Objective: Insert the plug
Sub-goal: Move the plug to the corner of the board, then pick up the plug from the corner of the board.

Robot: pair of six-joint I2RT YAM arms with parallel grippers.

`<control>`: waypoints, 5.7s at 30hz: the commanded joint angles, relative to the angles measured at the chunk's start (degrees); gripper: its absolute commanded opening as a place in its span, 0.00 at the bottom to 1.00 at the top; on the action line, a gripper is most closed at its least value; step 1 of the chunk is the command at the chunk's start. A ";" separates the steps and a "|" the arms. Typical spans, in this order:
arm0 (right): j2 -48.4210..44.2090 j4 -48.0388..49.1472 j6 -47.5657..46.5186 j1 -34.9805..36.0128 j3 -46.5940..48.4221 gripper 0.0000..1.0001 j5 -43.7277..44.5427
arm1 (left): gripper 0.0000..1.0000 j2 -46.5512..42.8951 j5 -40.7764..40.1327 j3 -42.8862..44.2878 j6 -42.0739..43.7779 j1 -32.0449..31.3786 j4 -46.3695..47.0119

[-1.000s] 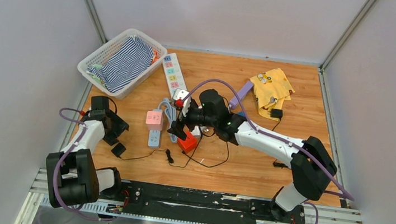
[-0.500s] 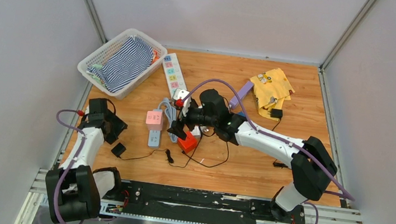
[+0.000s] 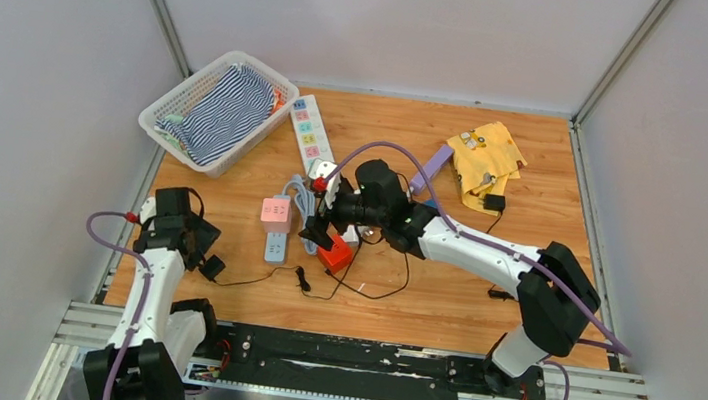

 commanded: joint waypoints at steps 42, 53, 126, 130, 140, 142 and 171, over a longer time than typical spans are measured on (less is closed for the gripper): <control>5.50 -7.79 5.16 5.44 8.60 0.83 16.44 | 0.38 -11.65 9.22 -4.85 -4.93 0.14 -4.23; 9.65 4.39 -0.08 10.05 2.83 0.55 0.58 | 0.80 -2.79 11.21 8.35 18.24 0.13 5.92; -1.30 16.20 0.03 18.55 -11.50 0.00 31.56 | 0.83 -0.66 50.54 1.80 12.28 -2.94 13.59; -1.47 16.20 -1.64 18.49 -11.09 0.00 36.24 | 0.83 -0.81 49.52 1.56 8.56 -3.74 11.66; -0.52 19.43 -5.51 18.31 -7.75 0.00 42.42 | 0.83 -0.48 49.84 -1.10 -5.53 -5.13 10.78; -0.19 20.05 -5.68 18.31 -6.96 0.00 42.44 | 0.83 -0.33 50.74 -1.50 -8.00 -5.37 10.75; 3.41 25.21 -10.36 18.58 -7.39 0.00 34.18 | 0.80 -0.25 53.10 1.36 -17.20 -5.93 10.23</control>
